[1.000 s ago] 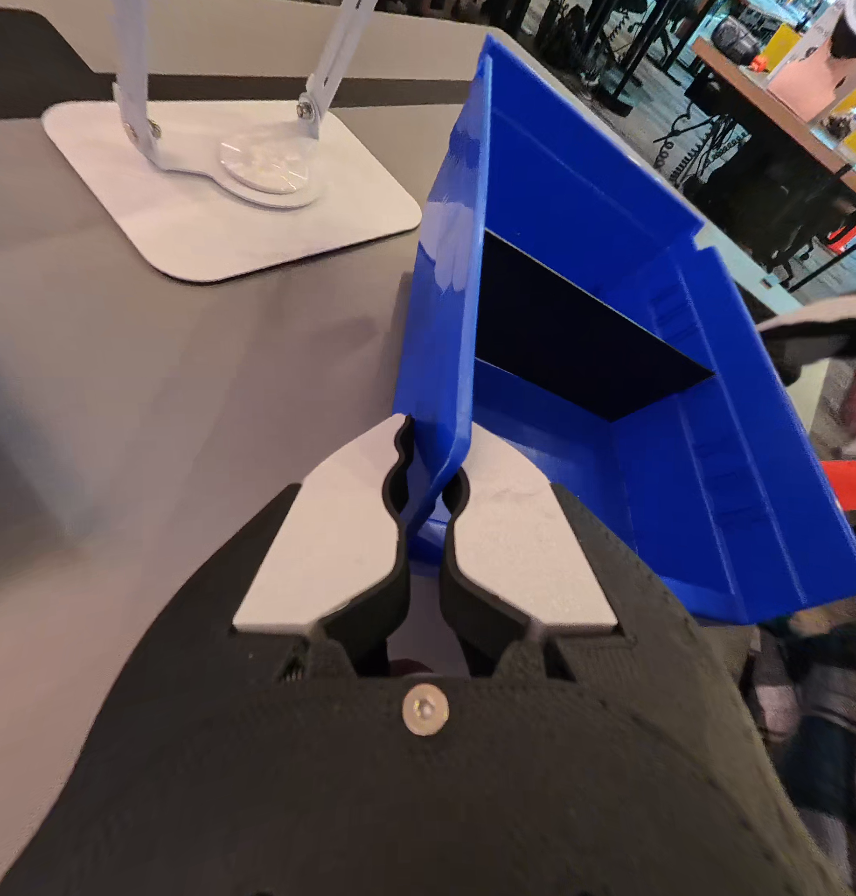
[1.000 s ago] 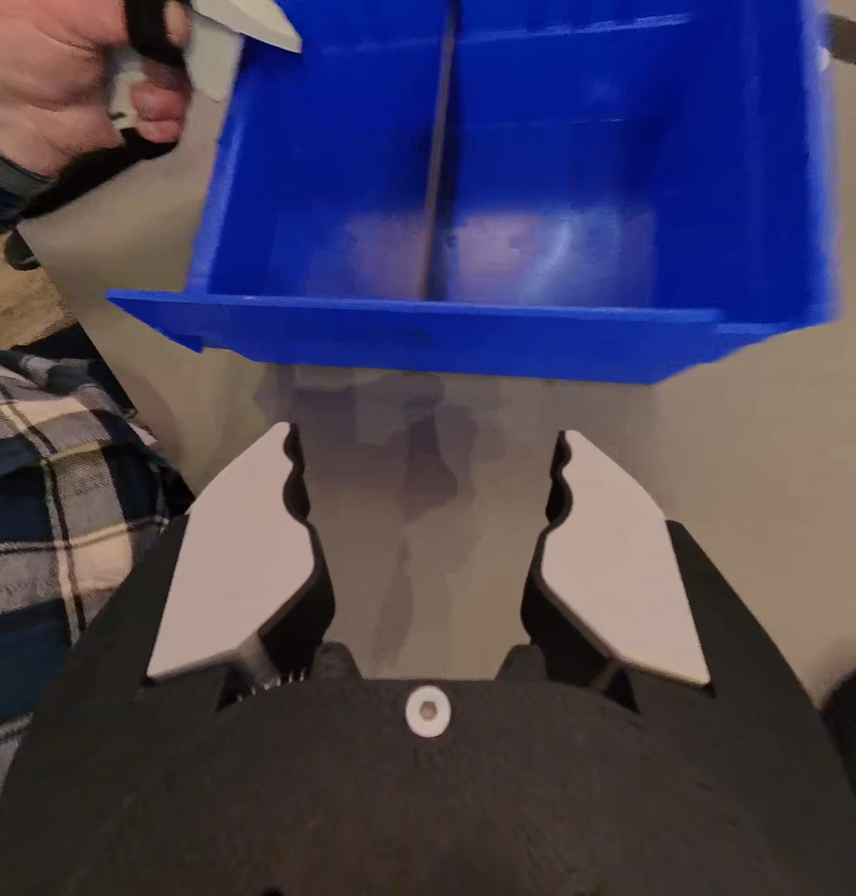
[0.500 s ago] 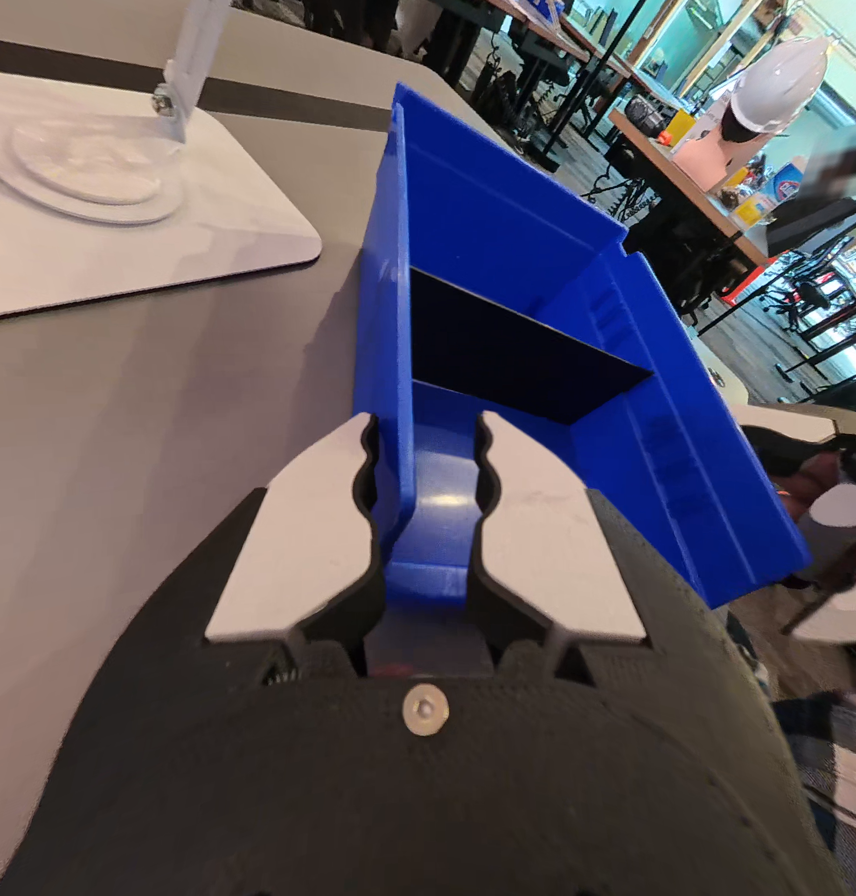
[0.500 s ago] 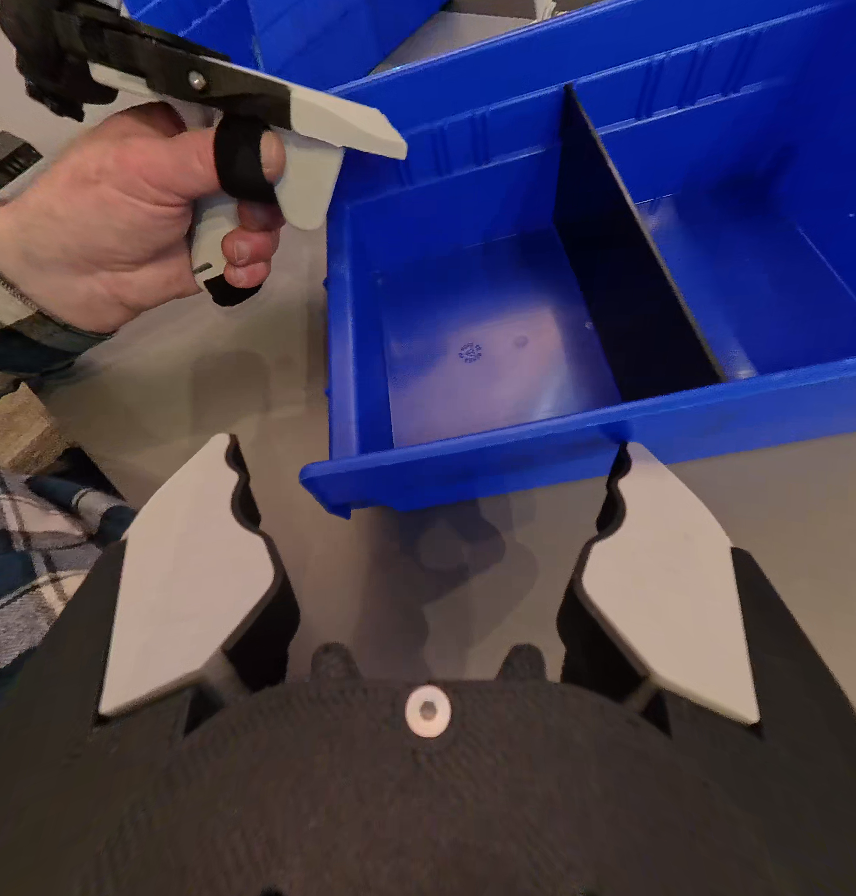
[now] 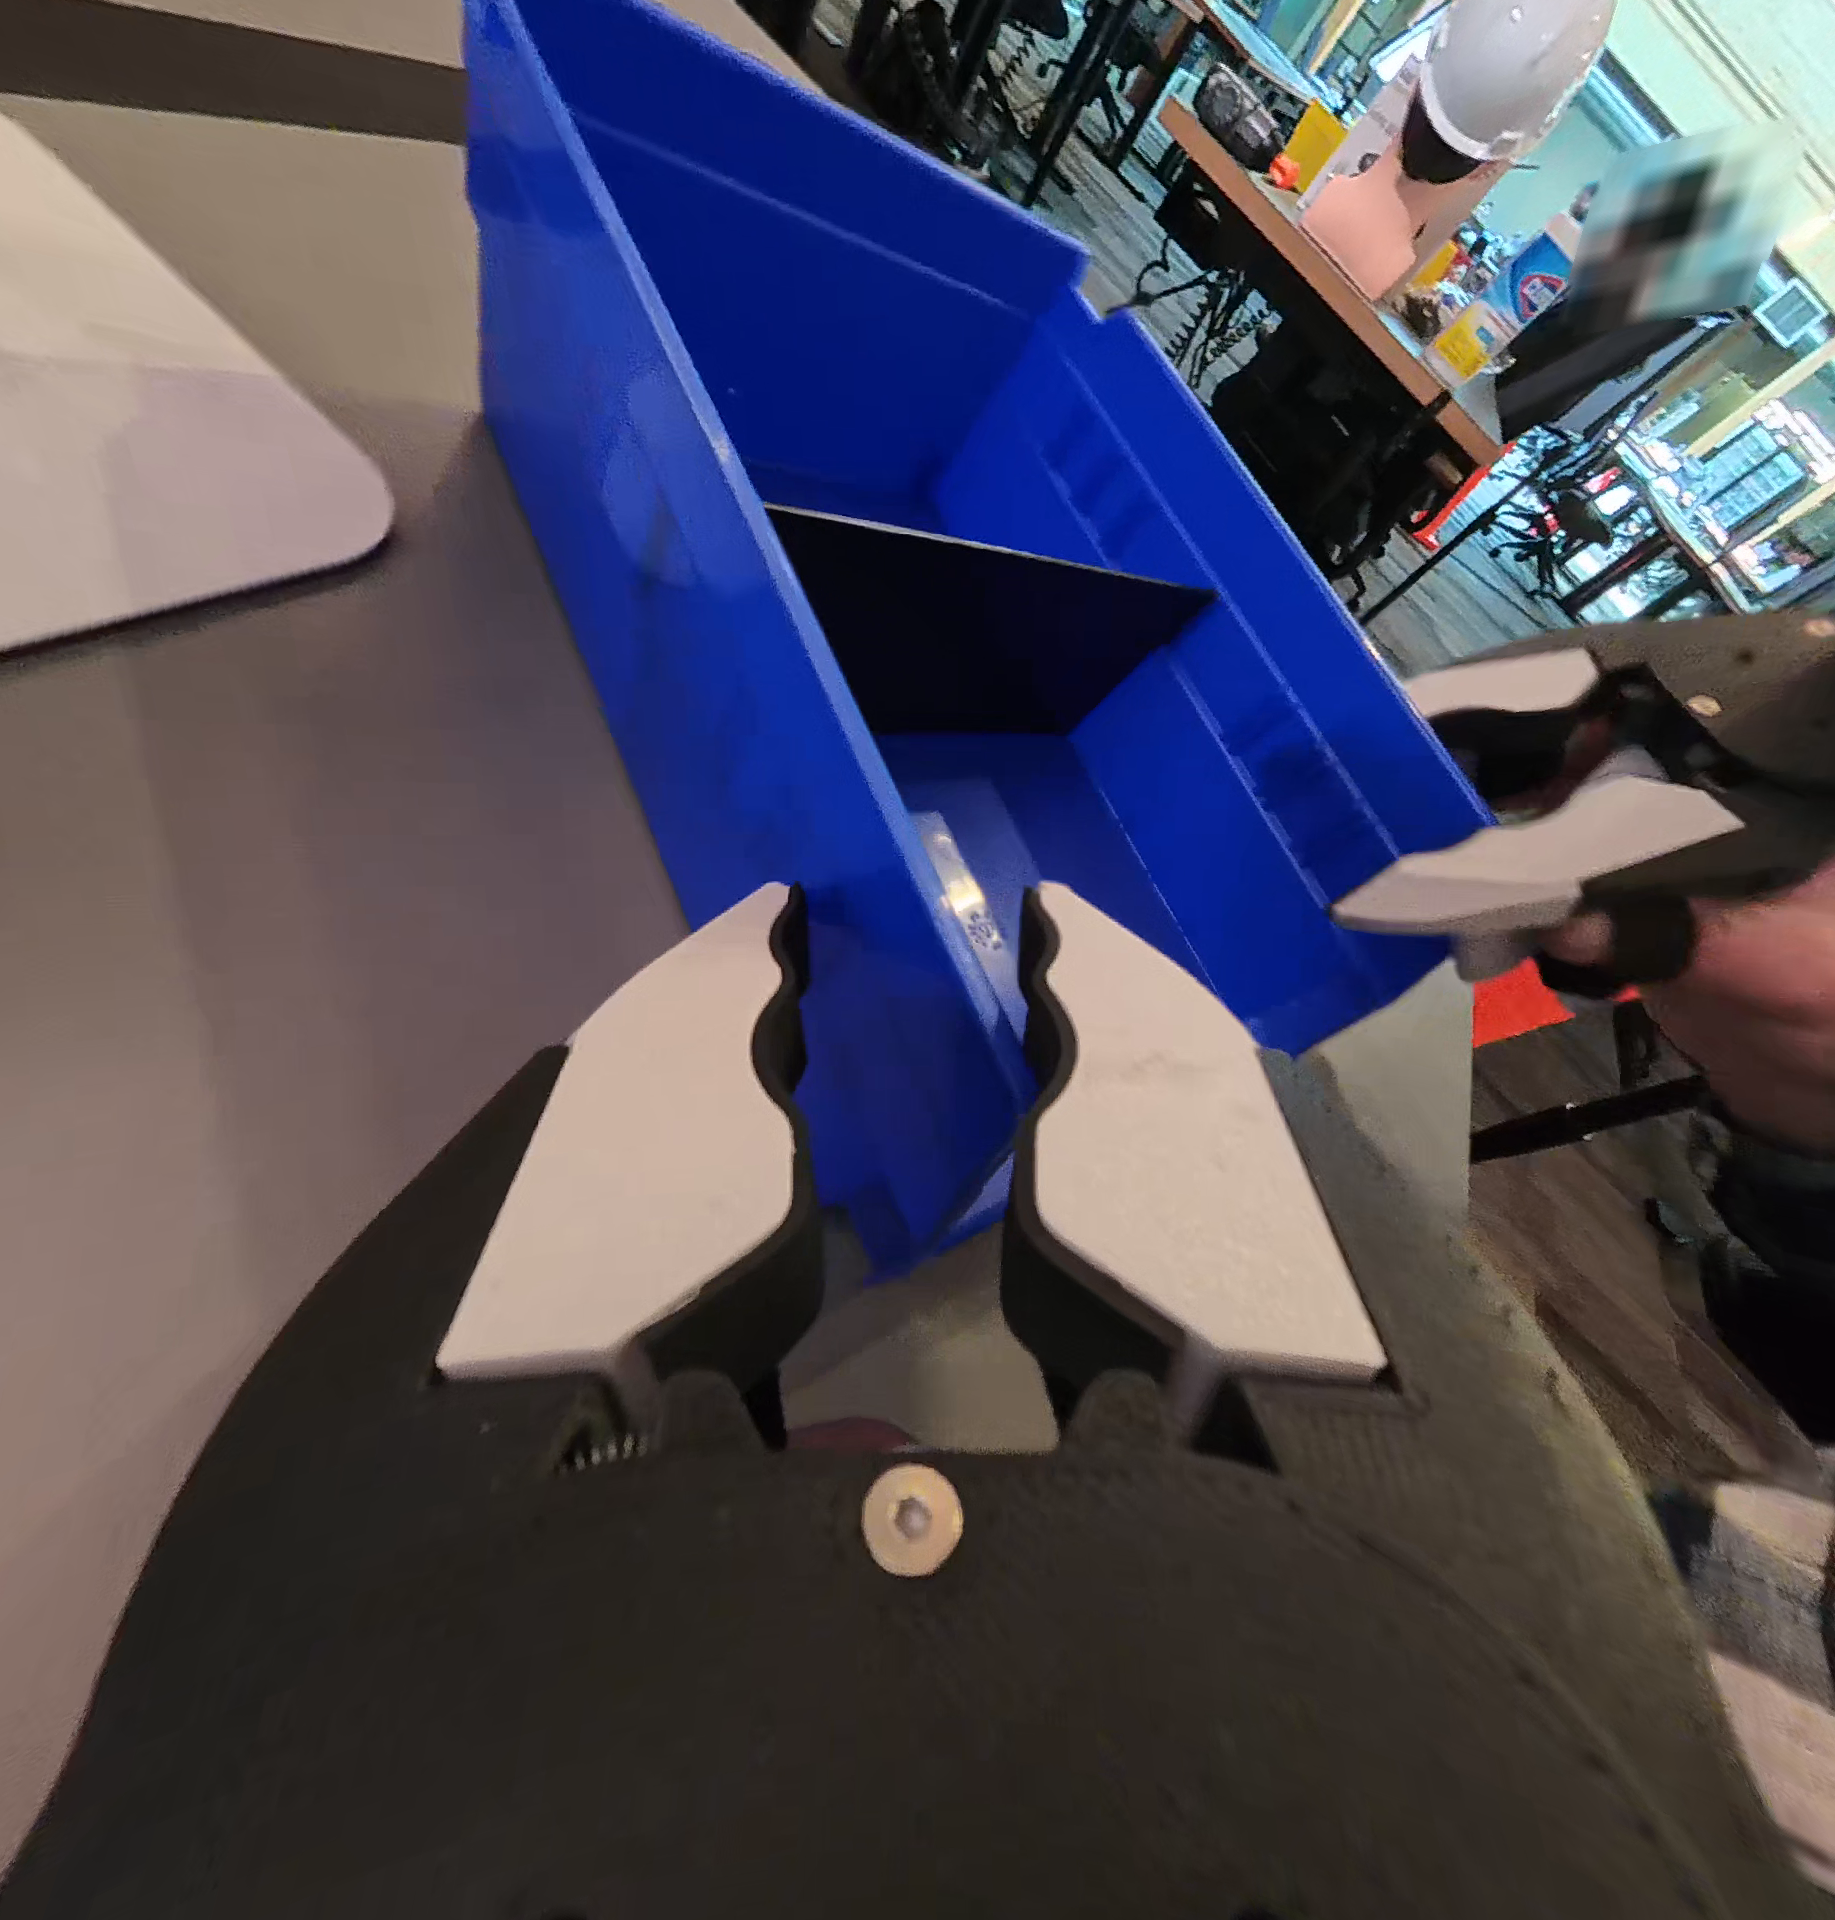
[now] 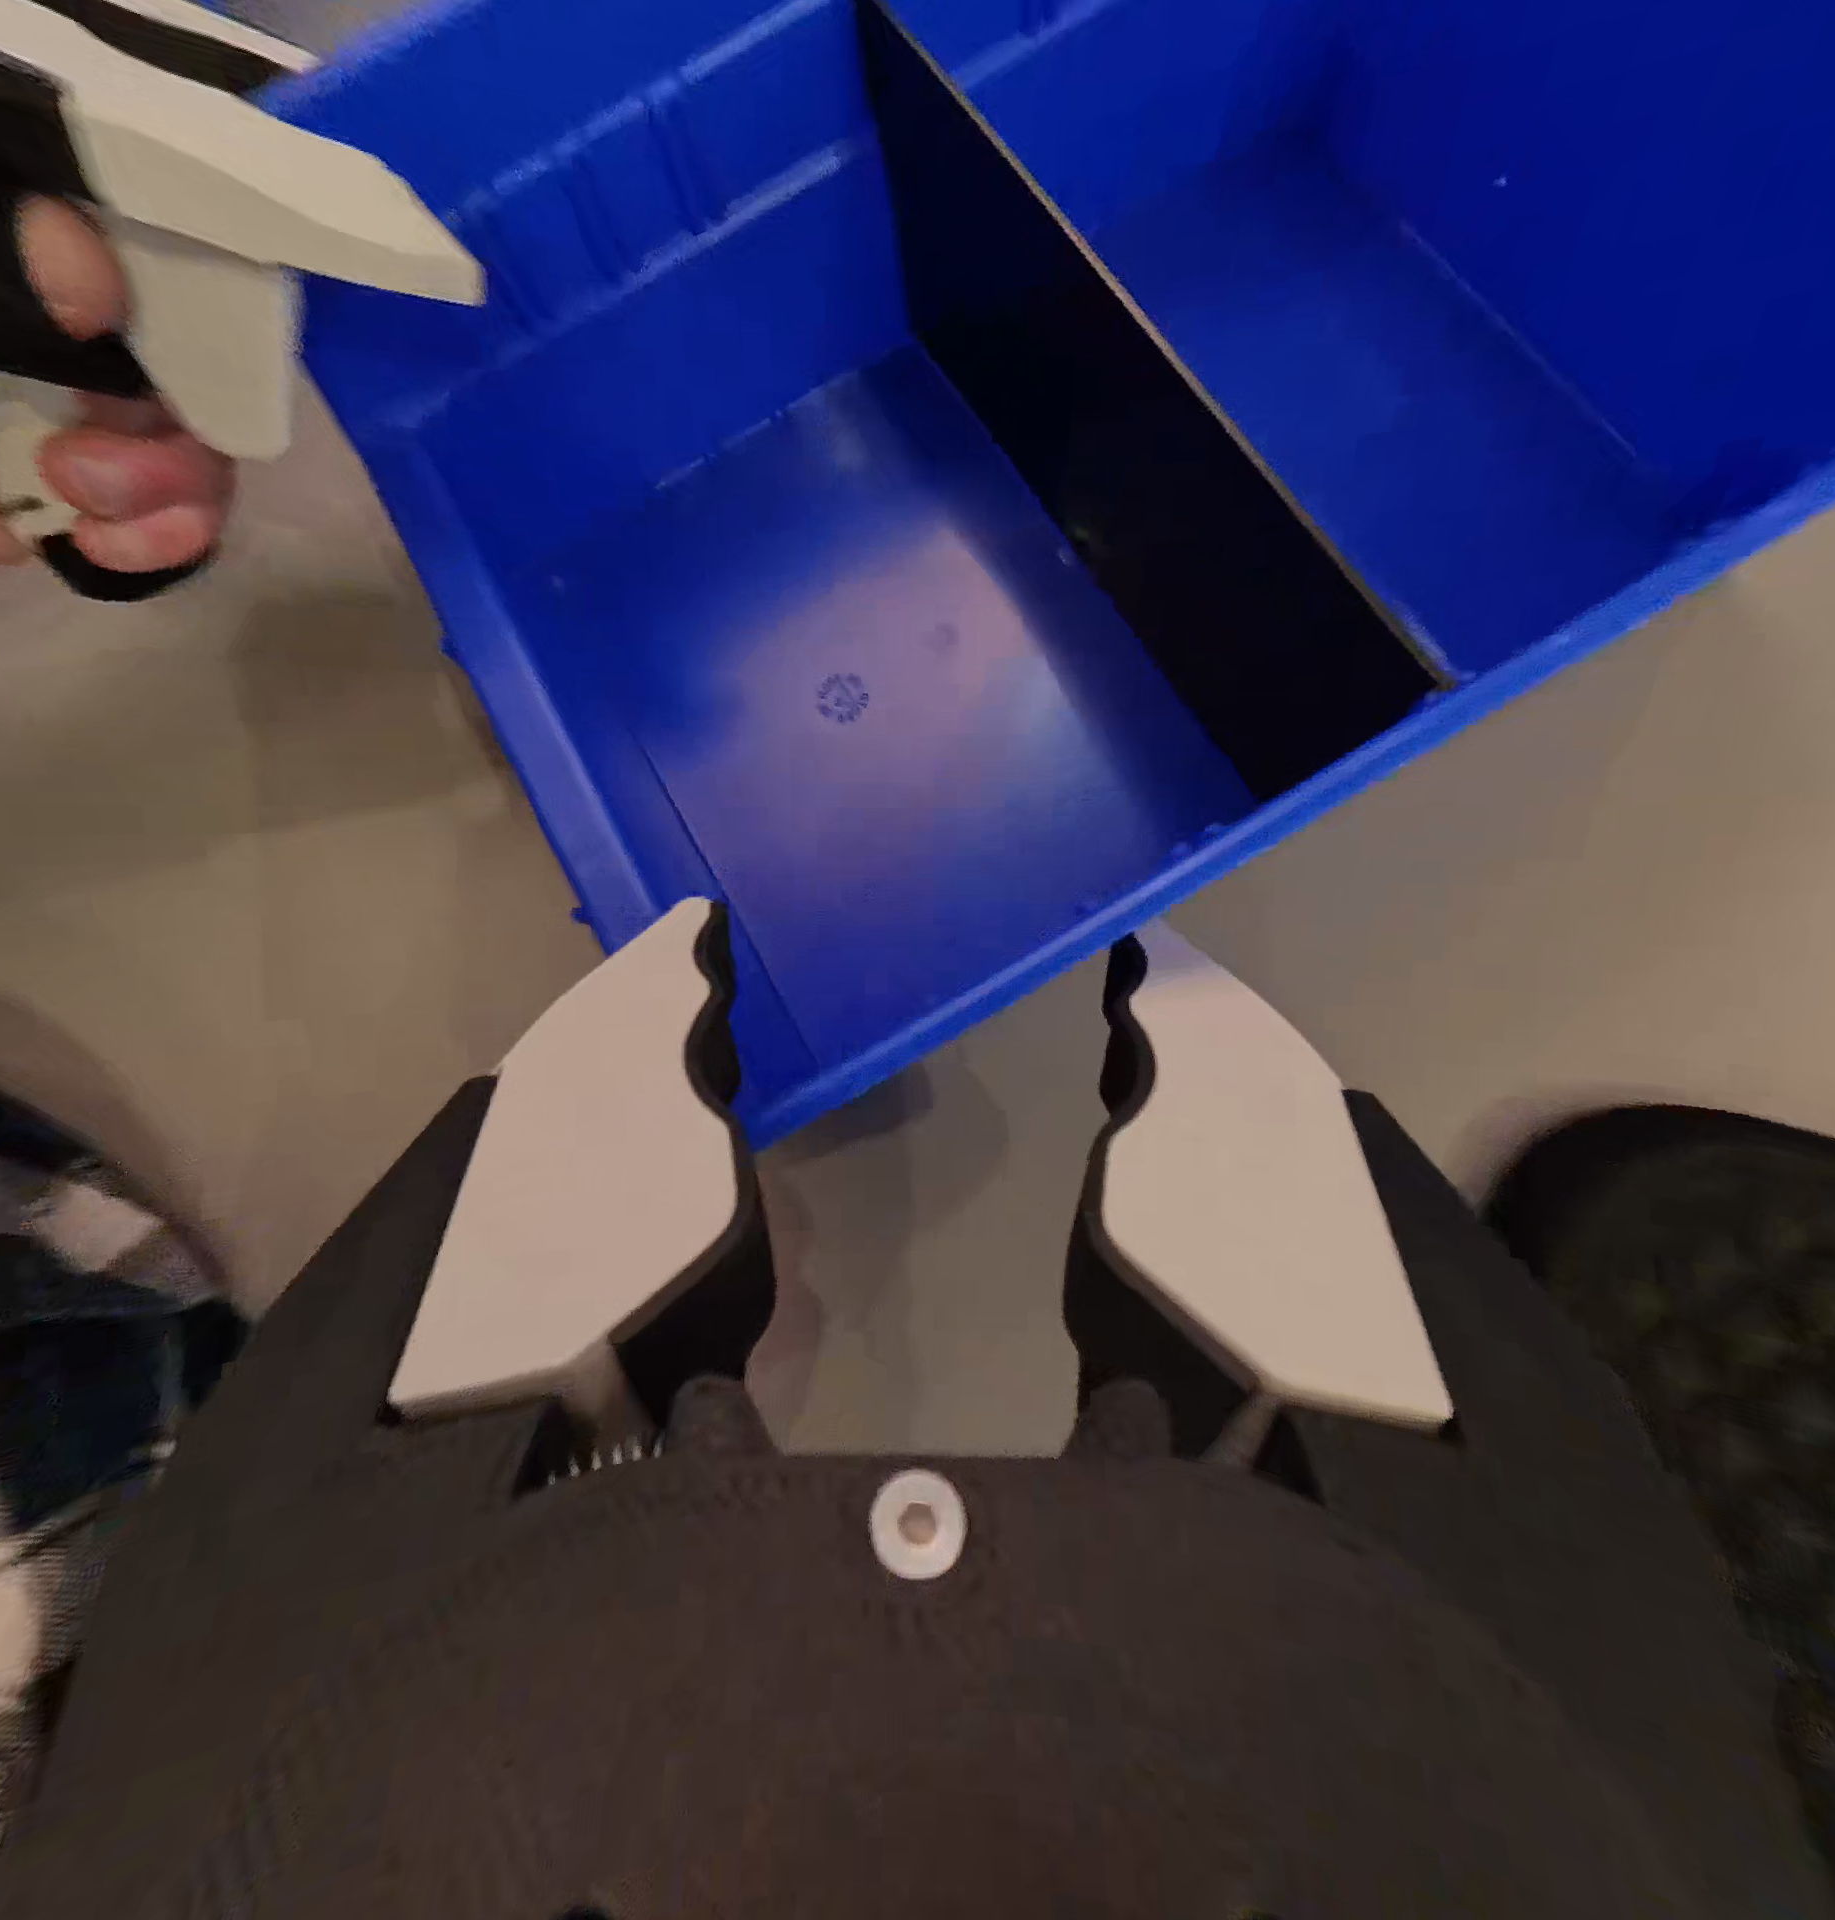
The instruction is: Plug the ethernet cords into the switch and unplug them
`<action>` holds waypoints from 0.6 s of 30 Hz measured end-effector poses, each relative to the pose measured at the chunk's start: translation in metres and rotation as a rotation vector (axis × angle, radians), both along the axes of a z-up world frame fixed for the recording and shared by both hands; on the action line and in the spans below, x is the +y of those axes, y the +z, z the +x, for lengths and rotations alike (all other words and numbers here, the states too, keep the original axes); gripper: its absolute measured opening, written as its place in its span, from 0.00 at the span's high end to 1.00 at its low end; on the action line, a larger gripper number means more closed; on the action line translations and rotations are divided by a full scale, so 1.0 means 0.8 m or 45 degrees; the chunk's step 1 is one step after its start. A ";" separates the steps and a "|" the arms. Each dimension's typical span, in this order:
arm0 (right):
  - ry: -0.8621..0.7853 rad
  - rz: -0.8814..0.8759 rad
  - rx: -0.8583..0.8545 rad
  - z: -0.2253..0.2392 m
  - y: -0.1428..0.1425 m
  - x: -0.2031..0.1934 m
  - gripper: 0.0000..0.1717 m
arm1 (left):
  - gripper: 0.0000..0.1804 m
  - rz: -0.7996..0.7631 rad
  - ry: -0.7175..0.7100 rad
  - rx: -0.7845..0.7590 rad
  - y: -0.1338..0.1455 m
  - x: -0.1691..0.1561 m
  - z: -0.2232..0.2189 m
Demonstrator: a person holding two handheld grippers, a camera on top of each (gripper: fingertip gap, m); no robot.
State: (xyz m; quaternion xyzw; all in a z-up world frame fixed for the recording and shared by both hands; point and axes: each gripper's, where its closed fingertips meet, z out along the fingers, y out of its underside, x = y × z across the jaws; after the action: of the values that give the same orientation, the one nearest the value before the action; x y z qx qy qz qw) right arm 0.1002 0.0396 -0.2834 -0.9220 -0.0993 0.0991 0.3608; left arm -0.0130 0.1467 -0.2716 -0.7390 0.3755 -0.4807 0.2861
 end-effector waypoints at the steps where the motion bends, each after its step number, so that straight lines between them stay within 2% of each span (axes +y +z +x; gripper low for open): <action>1: -0.024 -0.026 -0.029 0.019 -0.001 0.006 0.62 | 0.77 0.001 -0.019 -0.003 0.001 -0.002 0.013; 9: -0.152 -0.170 -0.104 0.166 -0.010 0.068 0.80 | 0.70 -0.082 -0.044 -0.054 0.007 0.012 0.123; 13: -0.183 -0.224 -0.168 0.238 -0.012 0.095 0.86 | 0.71 -0.179 -0.018 -0.127 0.010 0.023 0.180; 18: -0.203 -0.249 -0.177 0.311 -0.013 0.126 0.91 | 0.71 -0.206 0.019 -0.173 0.011 0.038 0.242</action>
State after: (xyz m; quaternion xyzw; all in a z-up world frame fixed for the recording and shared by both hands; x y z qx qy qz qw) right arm 0.3493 0.1405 -0.2938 -0.9624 -0.0403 0.0151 0.2681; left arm 0.1810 0.1770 -0.2630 -0.7283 0.3096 -0.5562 0.2539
